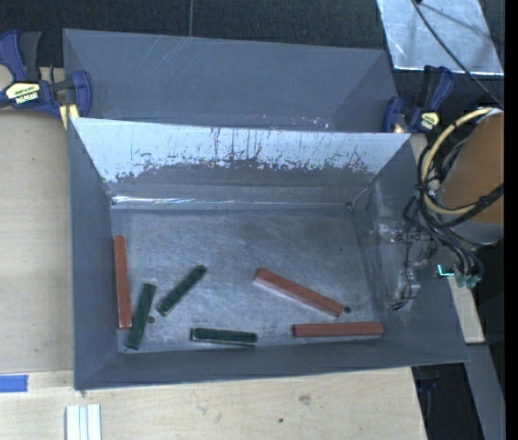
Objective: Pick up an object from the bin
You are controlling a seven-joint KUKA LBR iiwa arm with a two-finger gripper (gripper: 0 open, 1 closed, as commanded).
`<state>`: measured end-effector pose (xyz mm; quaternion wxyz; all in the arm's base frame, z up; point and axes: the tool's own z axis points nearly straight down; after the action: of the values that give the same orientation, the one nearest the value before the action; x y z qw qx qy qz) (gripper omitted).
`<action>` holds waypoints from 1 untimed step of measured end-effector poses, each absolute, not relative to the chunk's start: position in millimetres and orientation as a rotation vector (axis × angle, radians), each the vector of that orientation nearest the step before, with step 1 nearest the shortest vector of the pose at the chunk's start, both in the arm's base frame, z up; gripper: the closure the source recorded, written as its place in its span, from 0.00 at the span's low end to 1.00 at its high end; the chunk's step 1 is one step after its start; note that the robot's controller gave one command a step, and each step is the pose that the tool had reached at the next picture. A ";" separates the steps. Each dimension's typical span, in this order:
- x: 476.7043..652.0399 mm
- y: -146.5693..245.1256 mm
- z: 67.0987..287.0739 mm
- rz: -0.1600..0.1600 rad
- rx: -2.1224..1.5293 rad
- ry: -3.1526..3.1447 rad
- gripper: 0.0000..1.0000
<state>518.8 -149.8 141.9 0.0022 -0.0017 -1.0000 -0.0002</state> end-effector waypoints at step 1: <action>520.2 -69.4 71.8 -0.006 -0.097 -3.136 0.00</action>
Offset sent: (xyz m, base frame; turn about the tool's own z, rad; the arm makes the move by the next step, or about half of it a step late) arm 0.0021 0.0751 -0.0661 0.0650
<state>520.2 -69.4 71.8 0.0022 -0.0310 -0.9995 -0.0018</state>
